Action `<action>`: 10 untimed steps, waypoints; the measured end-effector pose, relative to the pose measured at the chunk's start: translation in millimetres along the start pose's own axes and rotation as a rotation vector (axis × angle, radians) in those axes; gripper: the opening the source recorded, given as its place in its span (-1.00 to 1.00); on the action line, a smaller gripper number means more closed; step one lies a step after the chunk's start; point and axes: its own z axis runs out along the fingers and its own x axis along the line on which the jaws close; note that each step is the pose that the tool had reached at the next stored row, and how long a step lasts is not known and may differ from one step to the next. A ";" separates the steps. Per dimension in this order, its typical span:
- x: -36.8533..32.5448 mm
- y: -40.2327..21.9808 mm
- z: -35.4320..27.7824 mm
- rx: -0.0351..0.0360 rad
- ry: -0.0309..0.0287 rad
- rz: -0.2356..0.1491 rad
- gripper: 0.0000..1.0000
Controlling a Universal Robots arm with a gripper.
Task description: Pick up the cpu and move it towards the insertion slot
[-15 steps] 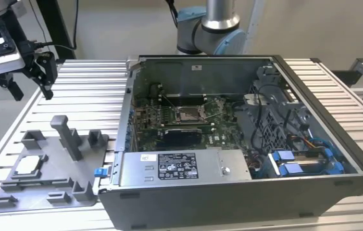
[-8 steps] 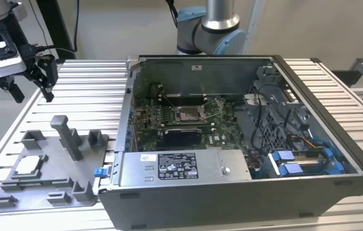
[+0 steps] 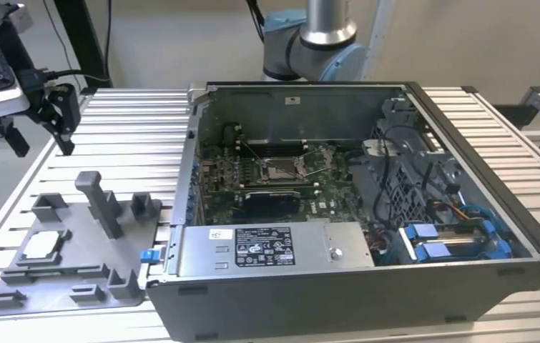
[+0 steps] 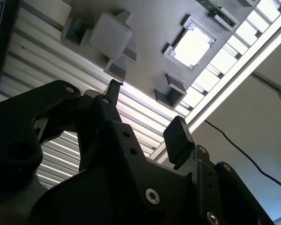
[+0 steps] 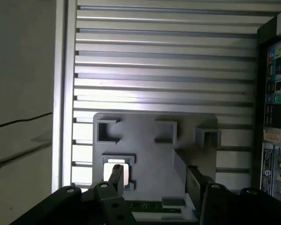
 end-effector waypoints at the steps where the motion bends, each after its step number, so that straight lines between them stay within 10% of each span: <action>1: 0.6 -2.5 -0.6 0.0000 -0.0001 0.000 1.00; 10: 7.8 -30.0 -2.8 -0.0021 -0.0032 0.000 1.00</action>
